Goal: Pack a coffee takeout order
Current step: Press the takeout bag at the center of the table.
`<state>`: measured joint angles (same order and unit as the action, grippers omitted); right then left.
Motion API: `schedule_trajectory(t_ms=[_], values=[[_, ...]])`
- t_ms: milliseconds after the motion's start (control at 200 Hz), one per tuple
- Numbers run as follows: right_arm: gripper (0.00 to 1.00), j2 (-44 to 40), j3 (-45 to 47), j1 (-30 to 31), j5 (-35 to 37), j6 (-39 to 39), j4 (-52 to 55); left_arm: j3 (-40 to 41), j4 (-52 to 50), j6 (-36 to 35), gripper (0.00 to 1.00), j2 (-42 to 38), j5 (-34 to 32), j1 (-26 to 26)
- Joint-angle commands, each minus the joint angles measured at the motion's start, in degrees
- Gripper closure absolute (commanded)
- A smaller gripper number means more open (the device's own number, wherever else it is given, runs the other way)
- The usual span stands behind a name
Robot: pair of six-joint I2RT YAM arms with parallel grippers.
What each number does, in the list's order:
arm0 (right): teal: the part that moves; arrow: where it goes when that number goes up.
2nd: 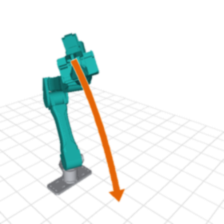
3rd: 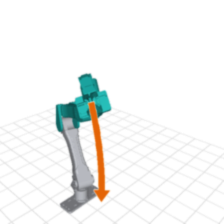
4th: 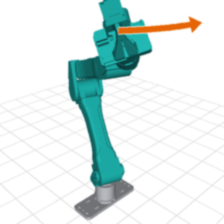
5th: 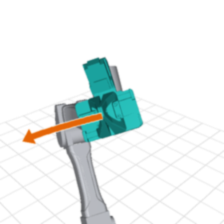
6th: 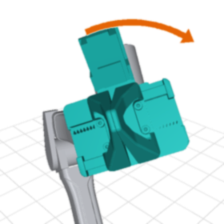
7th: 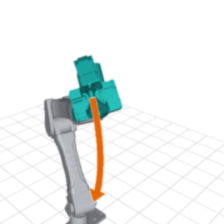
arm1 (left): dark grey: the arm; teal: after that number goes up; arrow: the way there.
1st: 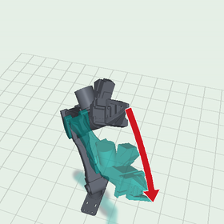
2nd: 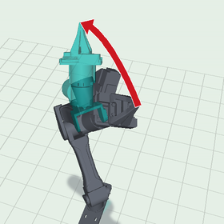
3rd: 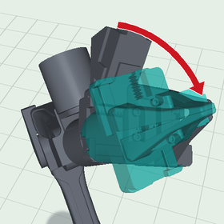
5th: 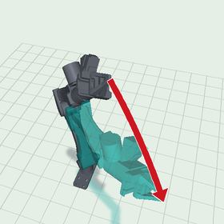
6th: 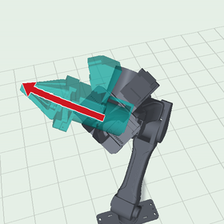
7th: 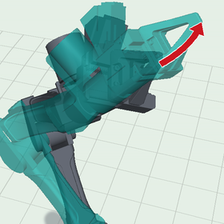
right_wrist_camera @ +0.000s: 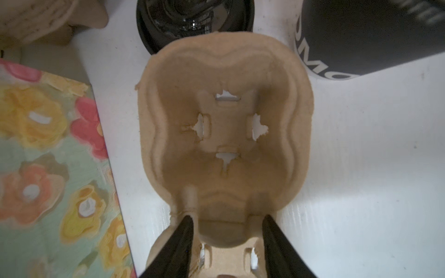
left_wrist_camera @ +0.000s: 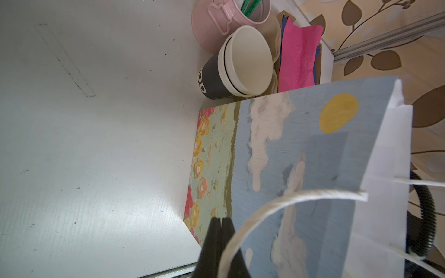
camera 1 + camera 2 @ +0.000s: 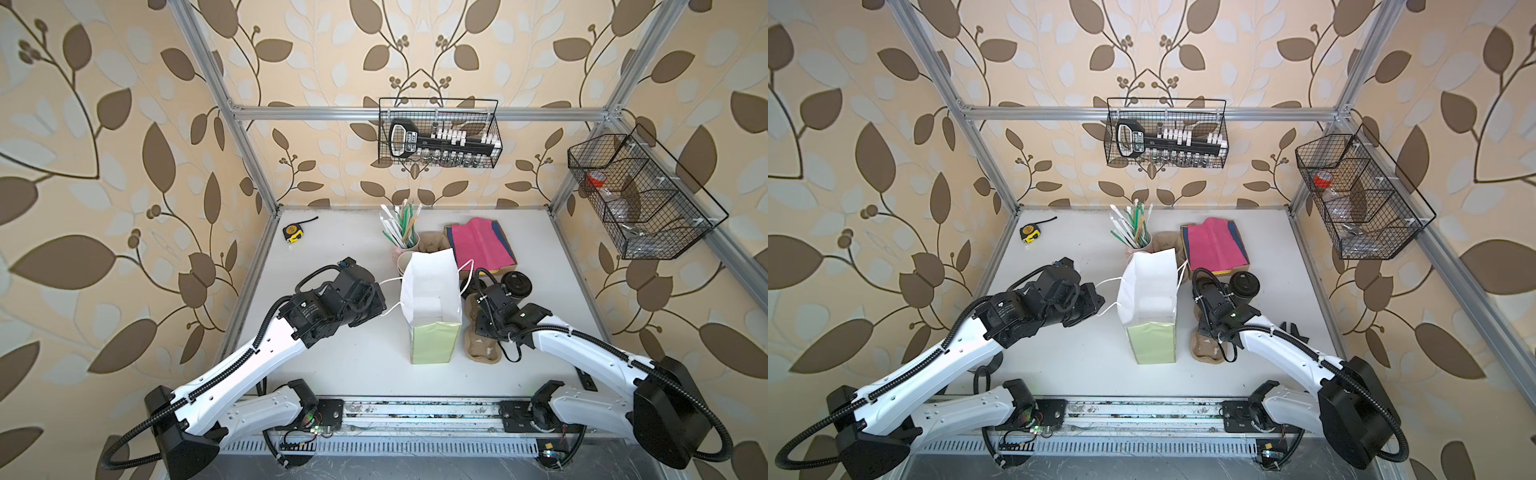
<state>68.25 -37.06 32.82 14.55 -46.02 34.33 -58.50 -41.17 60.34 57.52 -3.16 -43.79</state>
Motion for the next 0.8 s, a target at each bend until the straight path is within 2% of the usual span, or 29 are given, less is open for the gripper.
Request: schedule_trajectory(t_ms=[0,435,795], values=[[0.52,1.07,0.83,-0.17,0.22,-0.09,-0.37,0.70,1.25,3.07,1.00,-2.13,-0.94,-0.07],[0.56,2.85,0.71,-0.10,0.57,0.22,-0.92,2.35,3.31,6.63,1.00,-1.44,-3.21,-2.94],[0.61,1.37,0.54,-0.12,0.31,0.34,-0.32,4.99,4.45,6.77,1.00,0.12,-4.31,-3.06]])
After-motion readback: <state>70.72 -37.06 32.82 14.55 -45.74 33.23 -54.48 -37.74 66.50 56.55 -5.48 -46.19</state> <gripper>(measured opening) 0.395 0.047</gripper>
